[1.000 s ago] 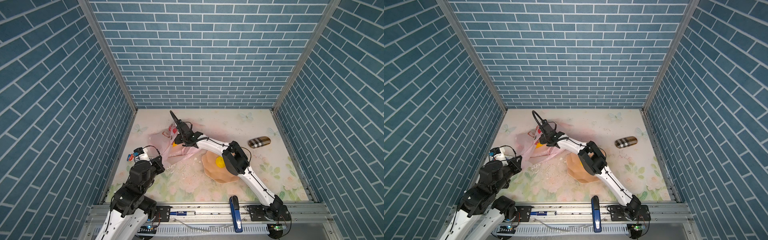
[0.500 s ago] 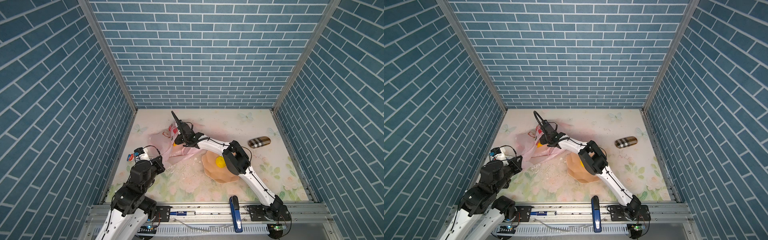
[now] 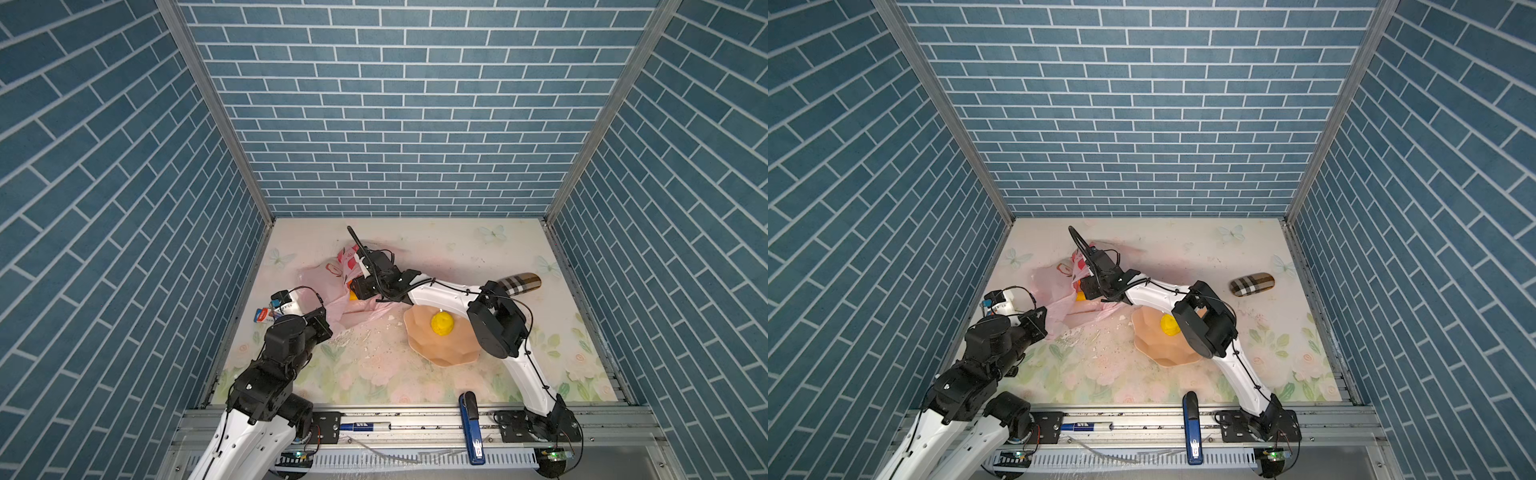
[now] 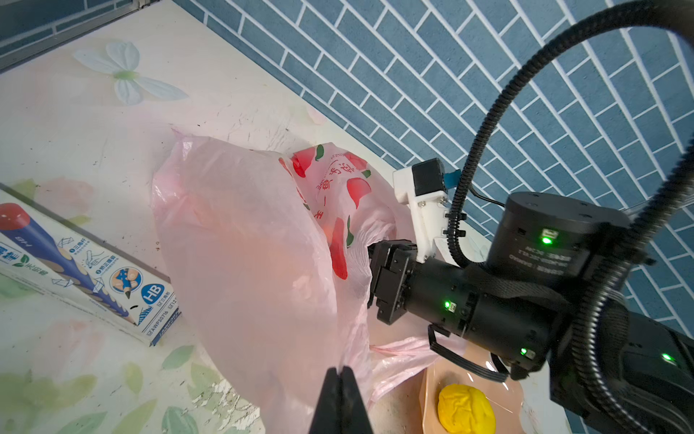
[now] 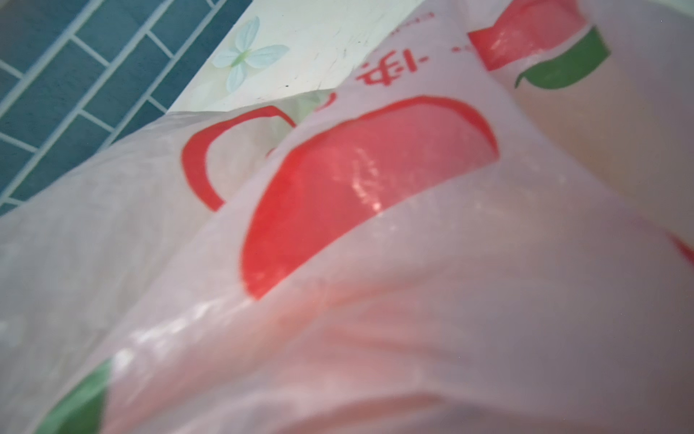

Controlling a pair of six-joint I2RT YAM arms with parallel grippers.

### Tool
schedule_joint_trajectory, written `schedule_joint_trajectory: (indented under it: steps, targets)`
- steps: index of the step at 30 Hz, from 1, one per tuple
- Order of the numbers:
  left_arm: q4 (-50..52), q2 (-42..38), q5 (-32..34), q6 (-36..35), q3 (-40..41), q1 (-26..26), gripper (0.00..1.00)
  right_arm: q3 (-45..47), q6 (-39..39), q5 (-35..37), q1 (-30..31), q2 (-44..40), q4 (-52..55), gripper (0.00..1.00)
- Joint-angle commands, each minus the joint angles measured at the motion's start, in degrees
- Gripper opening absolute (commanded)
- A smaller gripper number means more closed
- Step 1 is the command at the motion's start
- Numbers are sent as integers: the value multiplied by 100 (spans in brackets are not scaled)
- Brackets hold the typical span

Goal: Take fruits out of the plastic bag
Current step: Pick up the fruit from the plastic bag.

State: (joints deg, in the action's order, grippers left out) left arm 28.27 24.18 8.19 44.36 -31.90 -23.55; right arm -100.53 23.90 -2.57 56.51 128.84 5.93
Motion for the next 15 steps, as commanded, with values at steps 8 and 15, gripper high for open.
schedule_joint_trajectory:
  steps: [8, 15]
  targets:
    - [-309, 112, 326, -173, -102, 6, 0, 740, -324, -561, 210, -1233, 684, 27]
    - [-428, 156, 339, -156, -97, 2, 0, 1156, -369, -729, 266, -1911, 1153, 27]
